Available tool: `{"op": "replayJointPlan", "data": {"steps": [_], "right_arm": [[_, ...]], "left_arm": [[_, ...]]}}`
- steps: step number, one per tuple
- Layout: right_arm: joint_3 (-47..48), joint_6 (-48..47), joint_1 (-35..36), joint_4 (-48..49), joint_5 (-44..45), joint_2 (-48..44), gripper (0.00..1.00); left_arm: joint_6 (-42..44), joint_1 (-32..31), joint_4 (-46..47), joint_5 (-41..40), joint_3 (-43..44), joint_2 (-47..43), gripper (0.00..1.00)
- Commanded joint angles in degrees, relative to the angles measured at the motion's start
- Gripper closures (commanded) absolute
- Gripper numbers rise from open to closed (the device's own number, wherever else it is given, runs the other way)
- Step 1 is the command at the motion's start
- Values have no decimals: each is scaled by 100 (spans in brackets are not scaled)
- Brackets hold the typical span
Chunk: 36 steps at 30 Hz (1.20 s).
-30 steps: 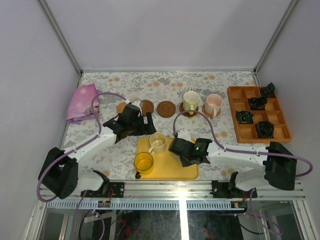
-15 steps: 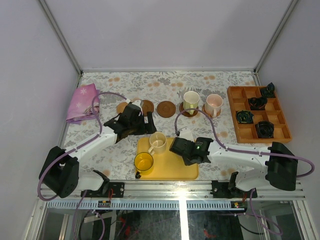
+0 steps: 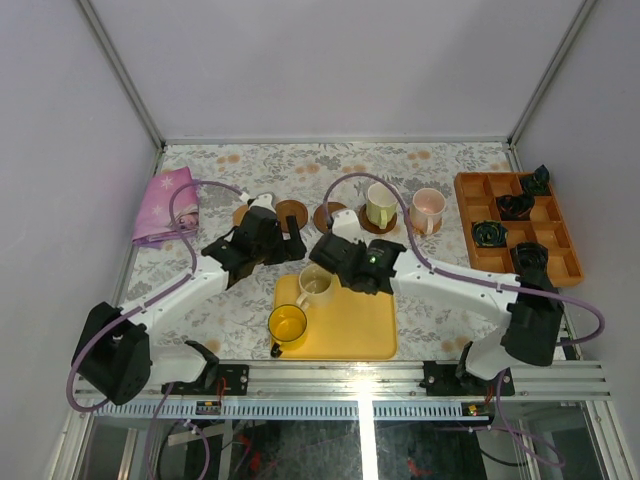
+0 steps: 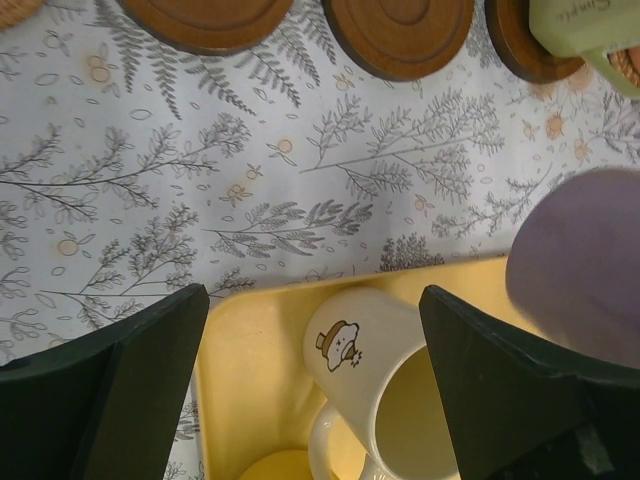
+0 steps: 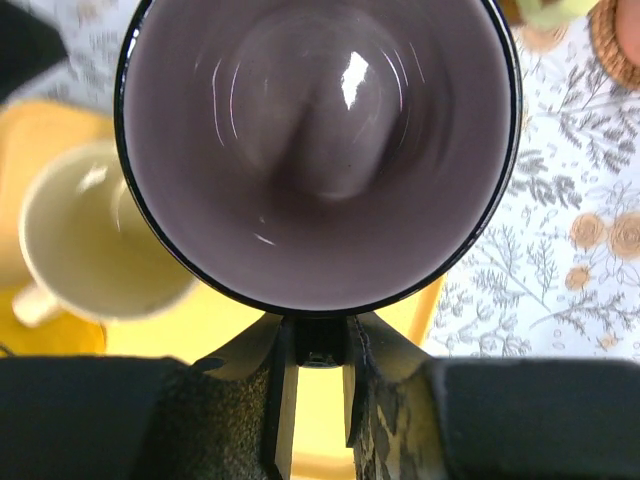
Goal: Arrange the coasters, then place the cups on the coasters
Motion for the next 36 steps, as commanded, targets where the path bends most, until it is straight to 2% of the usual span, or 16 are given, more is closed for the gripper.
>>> {"op": "replayJointPlan", "data": {"steps": [1, 8, 16, 25, 36], "right_arm": [[806, -430, -563, 687, 520, 254, 100], [1688, -867, -1287, 976, 203, 1033, 100], [2384, -714, -1895, 936, -498, 1933, 100], [3246, -723, -2115, 778, -856, 2738, 100], [3550, -630, -2252, 615, -1036, 3267, 100]], "left_arm": [[-218, -18, 100, -694, 131, -224, 13], [-258, -23, -27, -1153, 184, -282, 13], [-359, -18, -35, -1231, 194, -188, 13], [-137, -11, -350, -1452, 434, -54, 13], [-111, -1, -412, -1472, 435, -79, 13]]}}
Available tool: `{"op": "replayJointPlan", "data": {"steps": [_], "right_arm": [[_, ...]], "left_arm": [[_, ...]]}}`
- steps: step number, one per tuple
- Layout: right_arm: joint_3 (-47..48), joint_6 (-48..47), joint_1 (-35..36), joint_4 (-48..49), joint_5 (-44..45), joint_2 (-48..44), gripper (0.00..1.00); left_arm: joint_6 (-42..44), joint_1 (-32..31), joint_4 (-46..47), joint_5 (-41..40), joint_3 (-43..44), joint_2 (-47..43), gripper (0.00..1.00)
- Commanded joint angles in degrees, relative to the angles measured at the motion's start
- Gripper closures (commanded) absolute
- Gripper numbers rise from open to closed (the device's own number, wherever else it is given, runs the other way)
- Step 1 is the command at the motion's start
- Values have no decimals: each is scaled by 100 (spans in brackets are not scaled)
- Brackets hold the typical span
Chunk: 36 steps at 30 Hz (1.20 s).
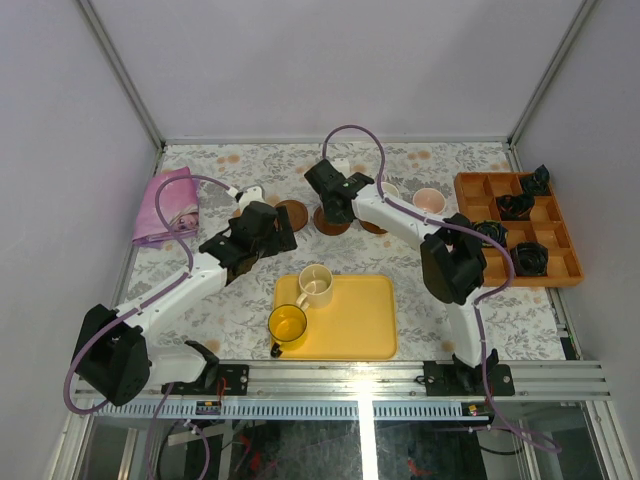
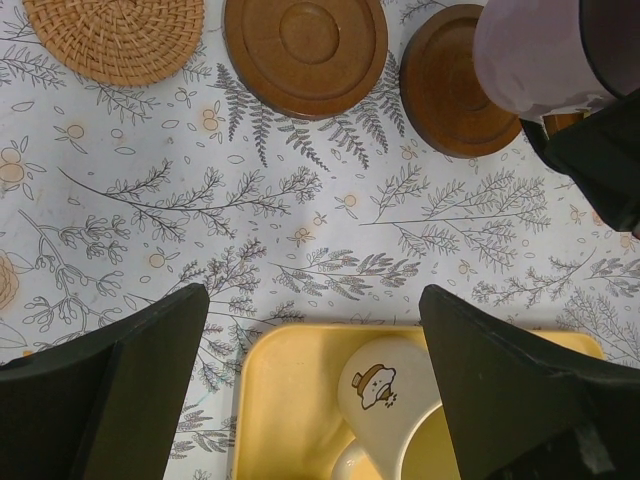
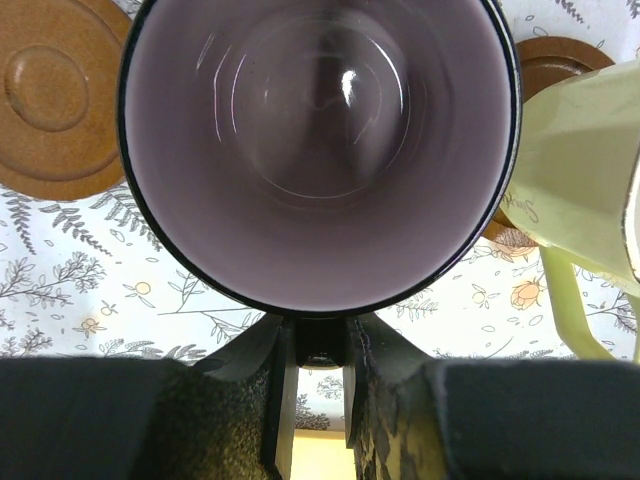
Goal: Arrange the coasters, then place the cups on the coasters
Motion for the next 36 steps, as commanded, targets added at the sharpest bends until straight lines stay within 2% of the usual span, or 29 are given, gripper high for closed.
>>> {"op": "replayJointPlan", "data": {"steps": [1, 26, 36], "right_arm": [[328, 95, -63, 149, 52, -14, 100], [607, -20, -84, 206, -260, 496, 100], [347, 237, -88, 68, -108, 242, 100]], "left_arm": [[82, -5, -1, -160, 99, -32, 13], [266, 7, -54, -227, 203, 243, 13], [275, 16, -47, -208, 186, 246, 13]]}}
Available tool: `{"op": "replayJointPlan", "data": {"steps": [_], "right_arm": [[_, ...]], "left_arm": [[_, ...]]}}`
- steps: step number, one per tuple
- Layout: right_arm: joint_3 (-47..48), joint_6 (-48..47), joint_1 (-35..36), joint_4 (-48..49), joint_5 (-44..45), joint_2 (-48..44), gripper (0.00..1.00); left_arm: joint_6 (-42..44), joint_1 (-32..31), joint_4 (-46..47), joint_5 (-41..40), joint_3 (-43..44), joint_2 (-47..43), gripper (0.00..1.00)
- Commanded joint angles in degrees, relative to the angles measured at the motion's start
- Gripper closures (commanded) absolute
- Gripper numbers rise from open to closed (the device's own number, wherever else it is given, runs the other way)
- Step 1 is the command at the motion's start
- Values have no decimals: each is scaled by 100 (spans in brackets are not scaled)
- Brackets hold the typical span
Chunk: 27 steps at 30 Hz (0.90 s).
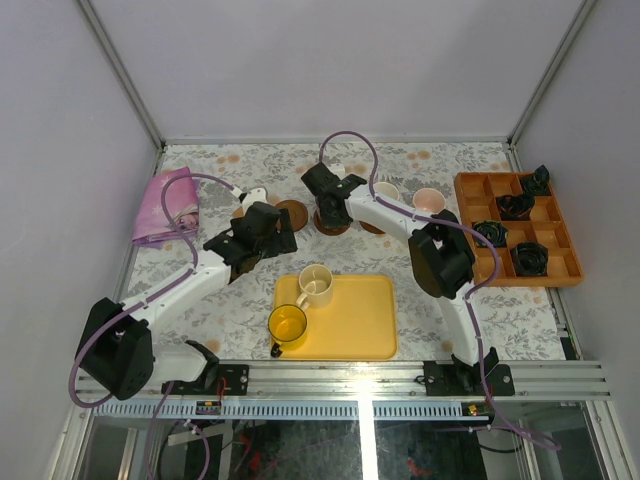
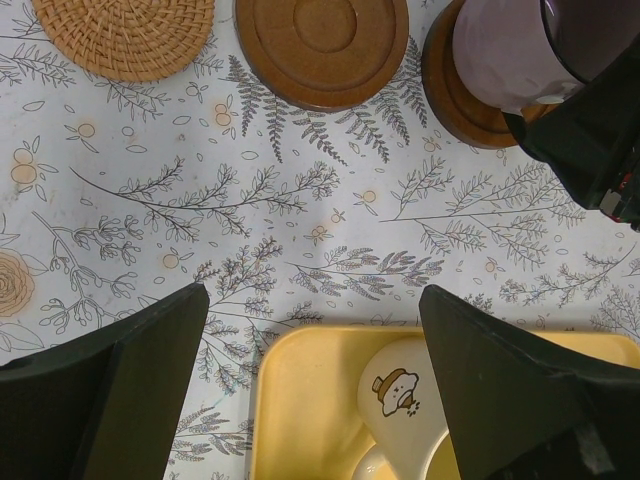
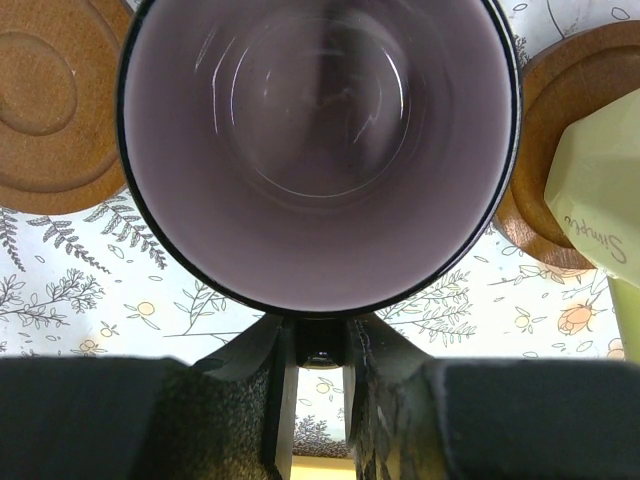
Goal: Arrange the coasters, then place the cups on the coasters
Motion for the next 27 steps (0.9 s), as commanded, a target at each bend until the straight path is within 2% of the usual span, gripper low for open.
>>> {"op": "replayJointPlan", "data": {"steps": [1, 8, 17, 22, 23, 27], "right_arm": [[3, 198, -28, 69, 228, -380, 100], [-332, 310, -23, 136, 16, -554, 100], [-264, 223, 8, 134, -170, -486, 99], [-160, 109, 15, 101, -349, -380, 76], [-152, 86, 21, 98, -364, -385, 69], [-155, 26, 25, 117, -340, -400, 60]], "left_arm": [[81, 5, -23, -138, 181, 48, 13], [96, 15, 29, -47, 218, 142, 13], [125, 15, 53, -17, 318, 225, 13], [107, 9, 56, -28, 304, 241, 13], [107, 10, 60, -30, 308, 242, 13], [107, 6, 74, -30, 319, 258, 13]]}}
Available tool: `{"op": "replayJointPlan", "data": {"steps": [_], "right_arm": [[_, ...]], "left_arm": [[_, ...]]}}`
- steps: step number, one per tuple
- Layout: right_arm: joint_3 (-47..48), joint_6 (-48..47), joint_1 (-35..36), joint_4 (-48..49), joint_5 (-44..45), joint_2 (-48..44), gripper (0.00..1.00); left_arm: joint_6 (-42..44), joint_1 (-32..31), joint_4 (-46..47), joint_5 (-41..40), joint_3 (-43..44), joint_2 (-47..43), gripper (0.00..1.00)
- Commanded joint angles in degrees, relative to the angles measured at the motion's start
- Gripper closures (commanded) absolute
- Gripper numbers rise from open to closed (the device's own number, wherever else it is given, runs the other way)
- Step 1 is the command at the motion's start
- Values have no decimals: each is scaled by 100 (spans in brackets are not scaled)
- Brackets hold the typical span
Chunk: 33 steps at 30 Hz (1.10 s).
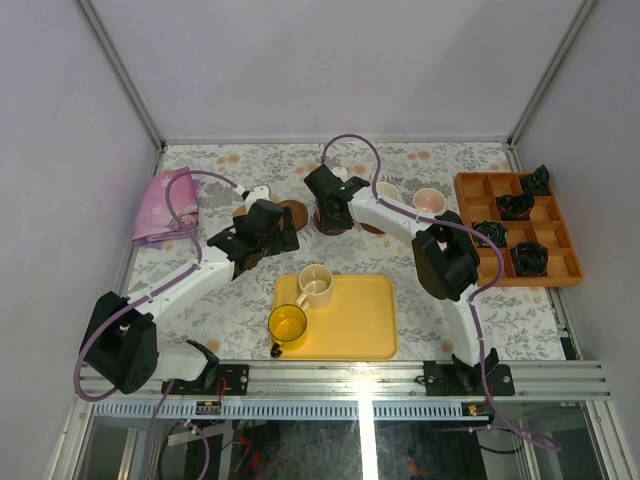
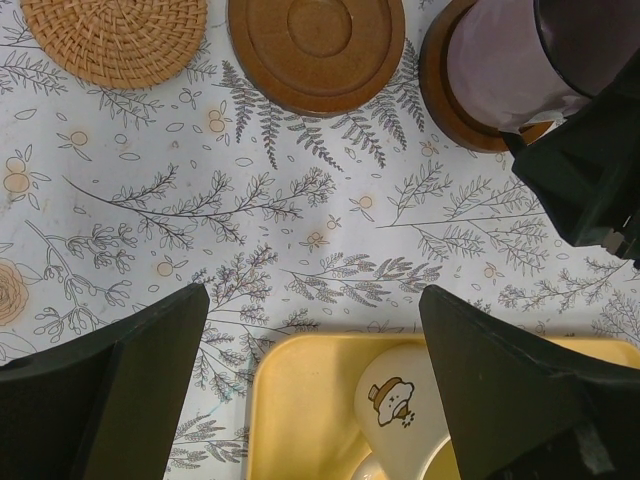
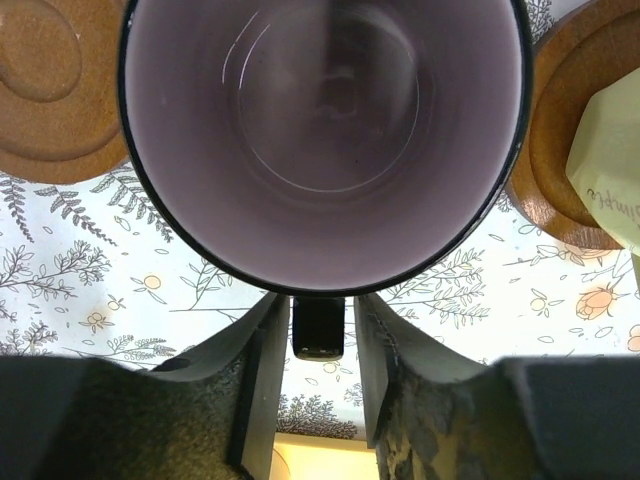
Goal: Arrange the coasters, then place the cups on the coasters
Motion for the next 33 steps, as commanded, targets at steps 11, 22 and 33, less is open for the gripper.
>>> {"op": "replayJointPlan", "data": {"steps": [11, 22, 33], "right_arm": [[55, -134, 38, 64, -154, -325, 52], [-85, -137, 129, 69, -219, -497, 52], [-463, -186, 144, -39, 164, -1098, 38]], "left_arm": [[75, 13, 67, -27, 207, 87, 13], [113, 14, 144, 40, 160, -3, 13], [834, 6, -207, 1444, 216, -497, 1]]}}
